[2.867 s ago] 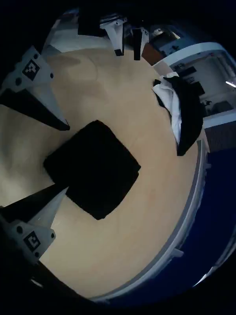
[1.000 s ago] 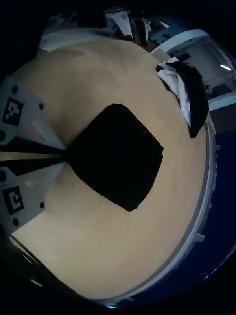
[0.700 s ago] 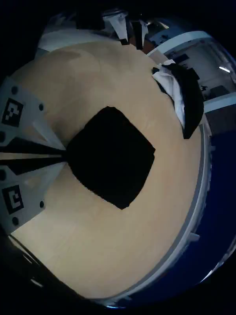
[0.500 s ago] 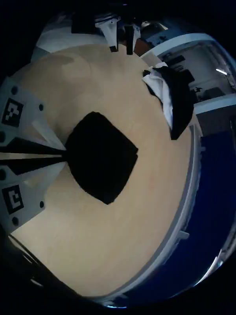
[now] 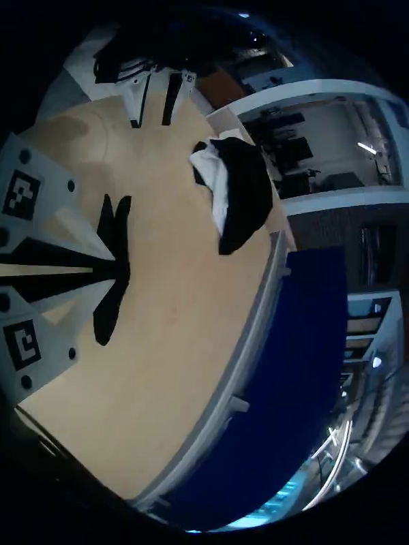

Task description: Fold towel

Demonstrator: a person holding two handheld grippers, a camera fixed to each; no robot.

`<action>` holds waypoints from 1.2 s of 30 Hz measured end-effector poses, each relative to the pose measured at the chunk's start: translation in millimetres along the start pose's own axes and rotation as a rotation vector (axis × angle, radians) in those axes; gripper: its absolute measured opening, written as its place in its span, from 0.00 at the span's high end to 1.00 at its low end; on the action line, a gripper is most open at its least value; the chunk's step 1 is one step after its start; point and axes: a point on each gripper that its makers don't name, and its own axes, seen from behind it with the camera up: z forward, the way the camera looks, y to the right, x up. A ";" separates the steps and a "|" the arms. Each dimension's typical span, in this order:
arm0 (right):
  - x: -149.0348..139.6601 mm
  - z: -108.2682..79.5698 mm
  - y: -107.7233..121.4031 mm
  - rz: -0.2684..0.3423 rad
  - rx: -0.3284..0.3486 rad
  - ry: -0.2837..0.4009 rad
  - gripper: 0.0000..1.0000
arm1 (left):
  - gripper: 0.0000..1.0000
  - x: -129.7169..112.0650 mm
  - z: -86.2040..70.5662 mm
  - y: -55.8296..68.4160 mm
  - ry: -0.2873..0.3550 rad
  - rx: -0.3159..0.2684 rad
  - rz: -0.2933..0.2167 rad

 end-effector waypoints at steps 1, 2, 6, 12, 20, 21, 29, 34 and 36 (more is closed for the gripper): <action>7.3 -3.2 0.9 -0.006 -0.002 0.011 0.96 | 0.12 0.9 -1.0 0.3 0.003 0.000 0.001; 13.9 -6.0 1.7 -0.011 -0.003 0.022 0.96 | 0.12 1.7 -1.8 0.6 0.006 -0.001 0.002; 33.0 -15.7 6.3 -0.024 -0.011 0.052 0.96 | 0.12 4.5 -5.7 1.9 0.015 -0.002 0.006; 38.6 -23.9 11.4 -0.024 -0.023 0.064 0.96 | 0.12 6.2 -11.3 3.9 0.021 -0.002 0.008; 37.7 -32.0 23.5 -0.002 -0.042 0.072 0.96 | 0.12 3.8 -13.6 5.5 0.020 -0.002 0.009; 37.5 -33.2 25.1 0.001 -0.045 0.073 0.96 | 0.12 3.9 -14.0 5.8 0.019 -0.002 0.010; 33.5 -52.0 49.0 0.027 -0.078 0.083 0.96 | 0.11 3.8 -15.1 9.8 0.017 -0.009 0.019; 25.6 -69.8 74.0 0.049 -0.114 0.086 0.96 | 0.11 3.9 -13.9 11.8 0.015 -0.013 0.020; 21.5 -76.7 84.6 0.056 -0.130 0.085 0.96 | 0.12 4.0 -13.5 12.2 0.015 -0.014 0.020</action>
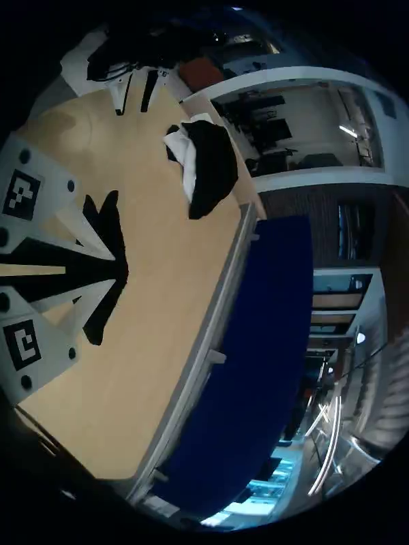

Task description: Fold towel

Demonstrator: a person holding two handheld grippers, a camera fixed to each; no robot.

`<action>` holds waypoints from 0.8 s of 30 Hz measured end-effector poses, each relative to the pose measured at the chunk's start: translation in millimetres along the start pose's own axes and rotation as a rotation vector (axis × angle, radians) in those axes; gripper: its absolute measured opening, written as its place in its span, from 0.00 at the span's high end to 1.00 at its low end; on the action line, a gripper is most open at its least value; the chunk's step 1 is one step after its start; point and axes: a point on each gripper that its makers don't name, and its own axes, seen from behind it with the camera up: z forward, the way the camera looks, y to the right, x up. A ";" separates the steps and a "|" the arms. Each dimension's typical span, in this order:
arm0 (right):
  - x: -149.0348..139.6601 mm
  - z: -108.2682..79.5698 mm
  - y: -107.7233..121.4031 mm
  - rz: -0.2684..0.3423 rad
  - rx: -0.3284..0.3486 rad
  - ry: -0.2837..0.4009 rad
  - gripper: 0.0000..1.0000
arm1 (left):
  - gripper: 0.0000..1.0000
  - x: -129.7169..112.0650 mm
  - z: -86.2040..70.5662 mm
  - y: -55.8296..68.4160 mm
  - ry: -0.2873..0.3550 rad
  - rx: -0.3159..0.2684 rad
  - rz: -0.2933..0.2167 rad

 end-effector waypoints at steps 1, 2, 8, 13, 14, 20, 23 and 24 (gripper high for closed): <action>-1.5 -3.0 7.0 0.003 -0.010 -0.001 0.96 | 0.12 0.2 0.2 -0.1 0.000 0.000 0.001; -2.9 -5.7 13.3 0.006 -0.019 -0.002 0.96 | 0.11 0.5 0.4 -0.1 -0.001 0.000 0.001; -10.9 -21.3 51.3 0.029 -0.065 -0.007 0.96 | 0.11 1.0 1.5 -1.0 -0.005 0.004 0.007; -20.7 -33.3 83.2 0.040 -0.096 -0.020 0.96 | 0.11 0.9 1.6 -0.8 -0.009 0.004 0.006; -22.7 -35.4 89.2 0.042 -0.102 -0.024 0.96 | 0.11 0.9 1.7 -0.7 -0.010 0.004 0.004; -35.2 -47.4 124.4 0.050 -0.135 -0.044 0.96 | 0.12 0.4 4.5 0.3 -0.014 0.003 -0.002; -40.7 -51.0 139.4 0.057 -0.147 -0.052 0.96 | 0.11 -0.4 6.6 1.0 -0.018 0.004 -0.002; -42.3 -51.9 144.0 0.060 -0.150 -0.054 0.96 | 0.12 -0.7 7.2 1.2 -0.019 0.004 -0.001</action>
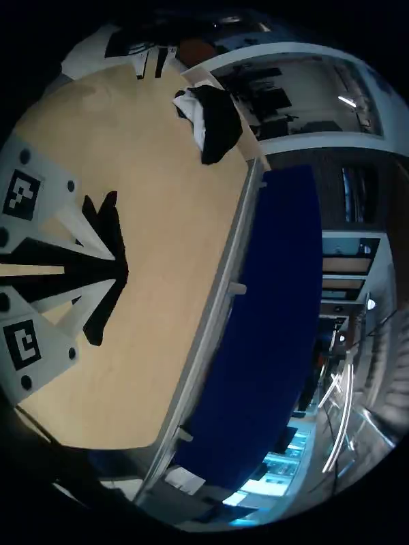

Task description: Fold towel

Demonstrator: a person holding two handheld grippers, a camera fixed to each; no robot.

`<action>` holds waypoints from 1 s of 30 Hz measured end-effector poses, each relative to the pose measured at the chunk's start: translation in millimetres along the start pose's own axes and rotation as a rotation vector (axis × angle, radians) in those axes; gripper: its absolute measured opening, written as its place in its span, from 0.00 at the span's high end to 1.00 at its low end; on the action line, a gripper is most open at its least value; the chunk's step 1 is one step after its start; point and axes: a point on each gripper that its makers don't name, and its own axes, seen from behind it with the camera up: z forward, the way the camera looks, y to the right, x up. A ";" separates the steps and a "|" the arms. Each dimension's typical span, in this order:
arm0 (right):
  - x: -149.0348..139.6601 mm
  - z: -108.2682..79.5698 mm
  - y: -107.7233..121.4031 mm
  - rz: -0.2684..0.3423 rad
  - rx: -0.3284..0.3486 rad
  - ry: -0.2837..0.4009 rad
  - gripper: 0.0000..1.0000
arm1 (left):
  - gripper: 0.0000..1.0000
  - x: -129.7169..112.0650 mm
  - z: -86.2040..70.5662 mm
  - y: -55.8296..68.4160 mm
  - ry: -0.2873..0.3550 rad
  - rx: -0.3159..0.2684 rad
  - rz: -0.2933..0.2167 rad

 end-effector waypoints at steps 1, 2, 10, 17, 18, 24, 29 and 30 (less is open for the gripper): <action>-1.2 0.1 5.4 0.002 -0.004 -0.003 0.96 | 0.12 0.0 0.0 0.6 -0.001 0.000 0.003; -2.3 0.1 10.2 0.005 -0.008 -0.006 0.96 | 0.12 0.1 0.1 1.2 -0.001 0.000 0.005; -11.4 0.9 55.5 0.037 -0.039 -0.030 0.96 | 0.11 2.3 0.7 3.3 -0.004 0.001 0.013; -17.2 6.5 88.5 0.068 -0.067 -0.049 0.96 | 0.11 2.1 3.4 2.2 -0.010 0.007 0.007; -17.9 7.6 91.9 0.071 -0.071 -0.052 0.96 | 0.11 2.0 3.7 2.2 -0.010 0.007 0.007; -22.4 15.3 104.0 0.074 -0.083 -0.068 0.96 | 0.12 2.5 4.4 5.0 -0.011 0.008 0.011; -24.7 20.8 112.0 0.077 -0.088 -0.078 0.96 | 0.11 4.0 4.6 6.9 -0.009 0.007 0.013; -25.0 21.8 113.4 0.078 -0.089 -0.079 0.96 | 0.11 4.3 4.6 7.2 -0.009 0.007 0.014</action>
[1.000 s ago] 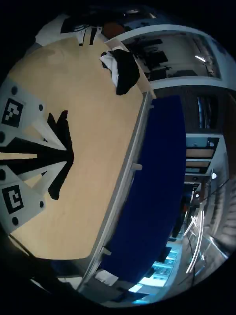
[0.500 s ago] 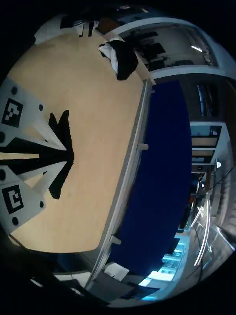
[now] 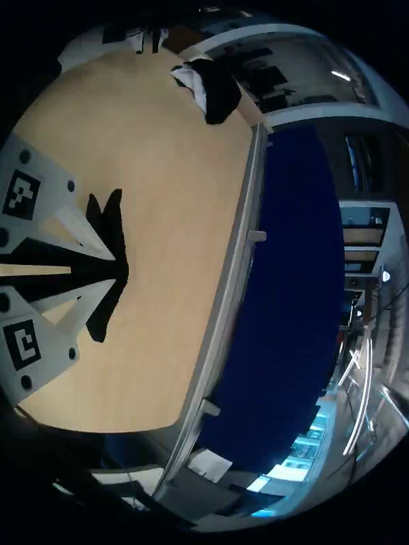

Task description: Fold towel

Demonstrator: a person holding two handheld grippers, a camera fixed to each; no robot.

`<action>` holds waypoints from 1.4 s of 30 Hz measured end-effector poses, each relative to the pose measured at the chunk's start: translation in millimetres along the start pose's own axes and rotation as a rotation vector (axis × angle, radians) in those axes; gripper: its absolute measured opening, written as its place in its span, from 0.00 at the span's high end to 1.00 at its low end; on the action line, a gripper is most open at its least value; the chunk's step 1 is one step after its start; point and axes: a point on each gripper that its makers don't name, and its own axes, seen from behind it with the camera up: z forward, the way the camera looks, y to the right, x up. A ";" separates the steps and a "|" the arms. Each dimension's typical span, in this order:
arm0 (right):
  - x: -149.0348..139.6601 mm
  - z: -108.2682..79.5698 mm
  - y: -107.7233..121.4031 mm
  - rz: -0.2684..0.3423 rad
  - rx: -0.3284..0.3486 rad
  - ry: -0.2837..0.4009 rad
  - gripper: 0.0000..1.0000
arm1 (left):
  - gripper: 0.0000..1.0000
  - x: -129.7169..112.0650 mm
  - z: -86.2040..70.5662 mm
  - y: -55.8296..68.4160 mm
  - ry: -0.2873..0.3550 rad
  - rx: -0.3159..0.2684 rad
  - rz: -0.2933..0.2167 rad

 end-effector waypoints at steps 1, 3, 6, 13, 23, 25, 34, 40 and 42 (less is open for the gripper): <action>0.3 1.1 1.1 0.001 0.000 0.000 0.96 | 0.11 0.0 0.0 0.2 0.000 0.001 0.001; 0.9 3.0 3.0 0.003 -0.001 0.000 0.96 | 0.11 0.1 0.1 0.5 -0.001 0.002 0.003; 1.6 5.9 4.8 0.002 -0.001 -0.001 0.96 | 0.11 -0.2 0.3 0.2 -0.002 0.004 0.004; -3.0 11.6 8.4 0.005 -0.003 -0.010 0.96 | 0.12 0.6 -0.1 1.5 -0.002 0.004 0.004; -36.3 6.5 0.2 0.046 0.011 -0.029 0.96 | 0.12 2.0 0.5 4.3 -0.002 0.001 0.011; -47.1 2.6 -1.6 0.055 0.011 -0.037 0.96 | 0.12 2.3 0.2 4.2 -0.002 0.000 0.011; -90.6 -15.8 -10.7 0.092 0.021 -0.058 0.96 | 0.11 5.2 -0.5 7.7 0.000 -0.005 0.016; -94.7 -18.9 -6.8 0.110 0.015 -0.053 0.96 | 0.12 8.5 -0.1 13.6 0.002 -0.013 0.027; -91.8 -19.4 -5.8 0.112 0.013 -0.047 0.96 | 0.12 9.2 -0.4 15.6 0.004 -0.016 0.029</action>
